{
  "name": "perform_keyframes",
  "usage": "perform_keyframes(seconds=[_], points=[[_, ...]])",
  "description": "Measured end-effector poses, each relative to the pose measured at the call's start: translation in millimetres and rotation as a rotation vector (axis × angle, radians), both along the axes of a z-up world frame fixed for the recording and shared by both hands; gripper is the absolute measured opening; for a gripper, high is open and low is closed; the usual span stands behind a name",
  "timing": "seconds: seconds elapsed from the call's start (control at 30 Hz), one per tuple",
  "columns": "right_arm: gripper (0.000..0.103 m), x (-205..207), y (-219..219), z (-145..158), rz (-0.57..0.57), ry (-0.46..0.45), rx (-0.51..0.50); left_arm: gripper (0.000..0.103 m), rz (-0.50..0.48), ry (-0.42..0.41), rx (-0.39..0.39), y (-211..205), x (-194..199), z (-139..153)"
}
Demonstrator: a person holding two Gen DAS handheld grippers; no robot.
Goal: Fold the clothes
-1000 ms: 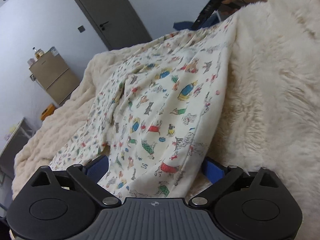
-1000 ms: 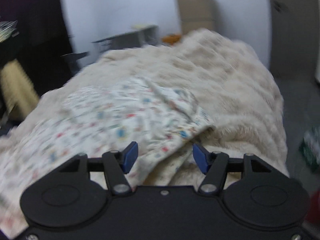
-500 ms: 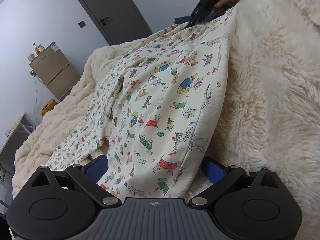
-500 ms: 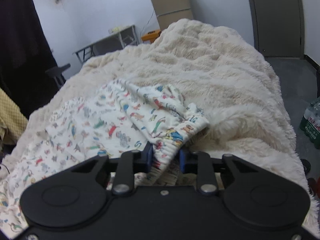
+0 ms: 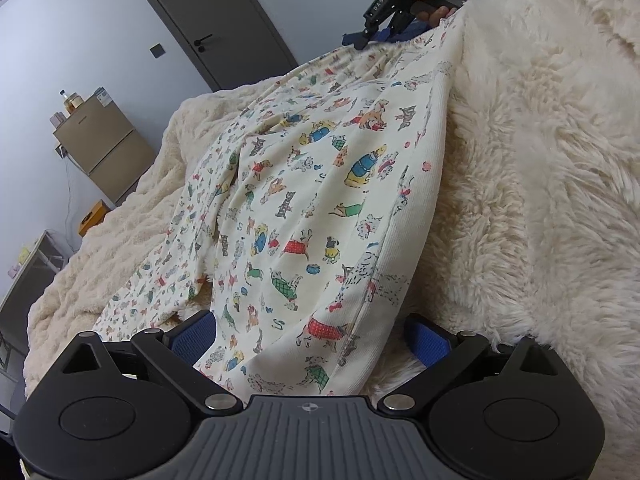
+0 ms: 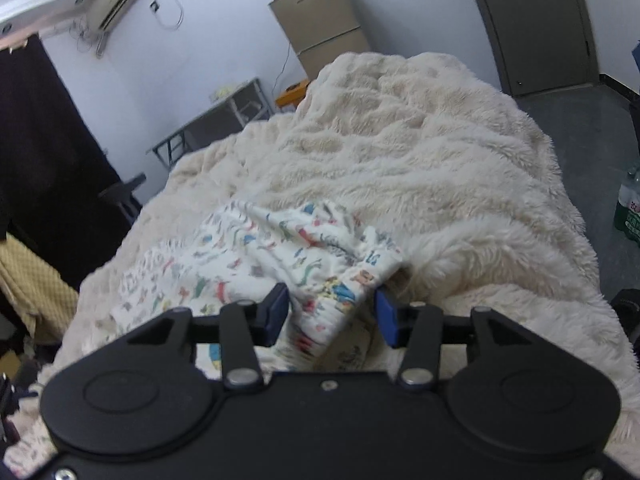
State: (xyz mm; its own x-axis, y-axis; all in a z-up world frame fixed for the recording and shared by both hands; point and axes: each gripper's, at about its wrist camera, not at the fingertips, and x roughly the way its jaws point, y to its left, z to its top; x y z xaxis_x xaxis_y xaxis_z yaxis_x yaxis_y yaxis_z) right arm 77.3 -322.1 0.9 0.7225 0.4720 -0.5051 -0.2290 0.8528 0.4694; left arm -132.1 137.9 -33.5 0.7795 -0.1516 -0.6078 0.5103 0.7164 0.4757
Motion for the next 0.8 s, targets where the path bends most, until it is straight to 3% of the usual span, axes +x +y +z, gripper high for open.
perform_keyframes(seconds=[0.23,0.33,0.47,0.6,0.7,0.77,0.8], points=[[0.046,-6,-17,2,-0.014,-0.003,0.044,0.099,-0.001,0.006,0.000,-1,0,0],[0.057,-6,-24,1,-0.021,0.001,0.066,0.099,-0.006,0.009,0.003,-3,0,0],[0.067,12,-28,-21,-0.035,0.077,0.166,0.099,-0.008,0.014,0.010,-4,2,0],[0.067,36,-25,-50,-0.020,0.172,0.266,0.099,-0.010,0.012,0.009,-3,1,-1],[0.056,48,-28,-66,-0.047,0.186,0.374,0.099,-0.012,0.014,0.008,-3,1,-1],[0.037,52,-33,-66,-0.060,0.170,0.421,0.099,-0.013,0.018,0.011,-4,2,-1],[0.034,54,-35,-65,-0.064,0.158,0.436,0.099,-0.014,0.018,0.017,-5,2,-1]])
